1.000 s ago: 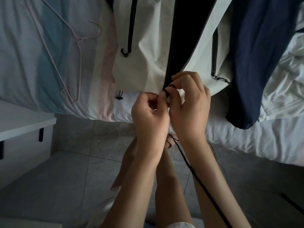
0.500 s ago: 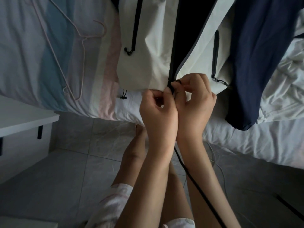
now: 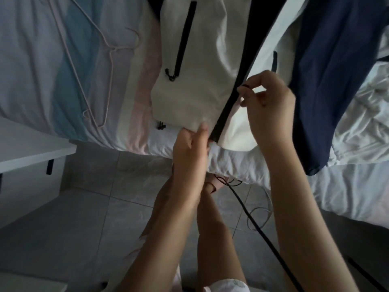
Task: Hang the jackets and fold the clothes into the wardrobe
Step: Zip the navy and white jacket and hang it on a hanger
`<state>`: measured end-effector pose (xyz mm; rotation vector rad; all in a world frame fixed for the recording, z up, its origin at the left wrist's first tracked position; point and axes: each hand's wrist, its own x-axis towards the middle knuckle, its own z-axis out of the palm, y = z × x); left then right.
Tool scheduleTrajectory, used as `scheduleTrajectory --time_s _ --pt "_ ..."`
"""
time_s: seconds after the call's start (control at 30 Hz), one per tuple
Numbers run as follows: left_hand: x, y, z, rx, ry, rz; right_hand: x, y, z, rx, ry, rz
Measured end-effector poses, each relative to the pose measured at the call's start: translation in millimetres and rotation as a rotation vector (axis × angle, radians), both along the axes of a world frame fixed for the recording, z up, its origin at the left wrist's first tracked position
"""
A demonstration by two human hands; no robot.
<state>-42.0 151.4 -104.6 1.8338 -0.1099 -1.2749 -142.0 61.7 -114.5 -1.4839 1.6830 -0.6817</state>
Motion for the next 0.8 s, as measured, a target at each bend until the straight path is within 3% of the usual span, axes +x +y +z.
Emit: scheduleTrajectory --time_s 0.07,0.1,0.13,0.2,0.27,0.33,0.5,0.57,0.67,0.8 --pt "8 0 -1 0.051 0.18 0.147 -4 1 -3 0.033 -0.018 -0.015" --pt "11 1 -2 0.051 0.169 0.193 -5 2 -4 0.041 -0.029 -0.025" --pt "13 1 -1 0.06 0.072 0.18 -4 5 -4 0.048 -0.036 -0.032" --pt "16 2 0 0.053 -0.299 0.074 -4 10 -5 0.057 -0.052 -0.045" --pt "18 -3 2 -0.117 -0.656 -0.167 -5 11 -5 0.051 -0.075 -0.054" --pt "18 -15 0 -0.227 -0.78 -0.477 -6 9 -4 0.034 -0.082 -0.042" --pt "14 -60 -13 -0.046 -0.809 -1.047 -11 1 -4 -0.002 -0.053 0.067" --pt "15 -74 -14 -0.074 -0.772 -1.177 -14 -3 -4 0.001 -0.04 0.096" --pt "22 -80 -11 -0.152 -0.7 -1.236 -16 -8 -5 0.031 -0.054 0.138" --pt "35 -74 -10 -0.204 -0.565 -1.174 -14 -11 -10 -0.052 0.066 0.291"
